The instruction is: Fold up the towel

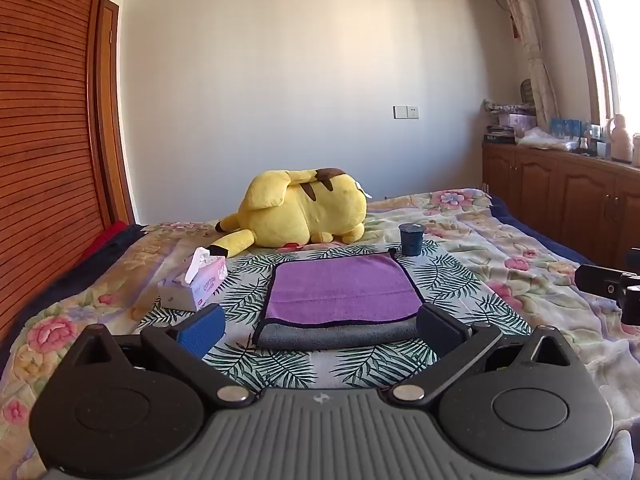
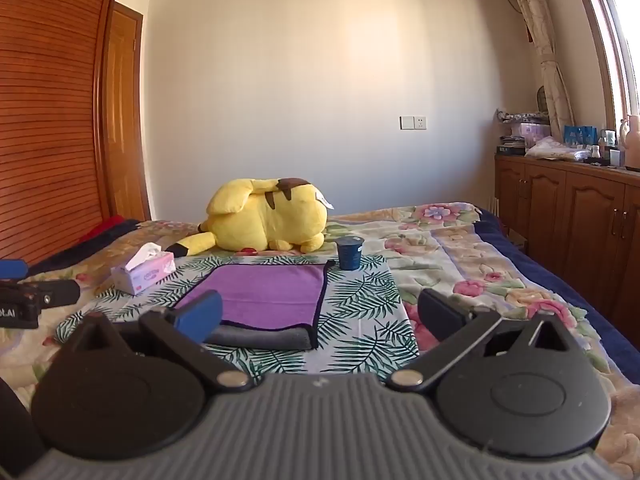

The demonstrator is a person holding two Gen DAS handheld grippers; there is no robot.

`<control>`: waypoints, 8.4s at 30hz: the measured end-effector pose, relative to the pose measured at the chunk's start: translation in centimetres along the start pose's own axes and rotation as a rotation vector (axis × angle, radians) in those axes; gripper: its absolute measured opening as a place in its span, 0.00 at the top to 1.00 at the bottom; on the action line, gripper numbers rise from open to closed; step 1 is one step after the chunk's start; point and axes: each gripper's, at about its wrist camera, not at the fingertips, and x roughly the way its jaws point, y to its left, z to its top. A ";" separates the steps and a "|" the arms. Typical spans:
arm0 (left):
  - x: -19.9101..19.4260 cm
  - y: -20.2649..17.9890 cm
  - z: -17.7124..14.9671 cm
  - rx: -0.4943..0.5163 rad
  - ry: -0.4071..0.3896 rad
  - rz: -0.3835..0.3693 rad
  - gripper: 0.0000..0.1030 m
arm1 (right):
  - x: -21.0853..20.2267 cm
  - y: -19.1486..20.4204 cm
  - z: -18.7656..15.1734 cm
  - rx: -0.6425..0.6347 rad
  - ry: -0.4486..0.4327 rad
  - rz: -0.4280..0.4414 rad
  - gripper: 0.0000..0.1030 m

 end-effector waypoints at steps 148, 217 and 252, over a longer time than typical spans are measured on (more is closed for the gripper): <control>24.1 7.4 0.1 0.001 0.323 -0.122 0.38 | 20.7 2.8 0.3 -0.132 0.444 0.144 0.36; 29.6 11.1 -2.5 -0.062 0.395 -0.221 1.00 | 27.2 2.2 -1.1 -0.118 0.616 0.153 0.97; 28.6 11.1 1.0 -0.083 0.239 -0.263 1.00 | 27.8 2.9 2.4 -0.161 0.451 0.148 0.97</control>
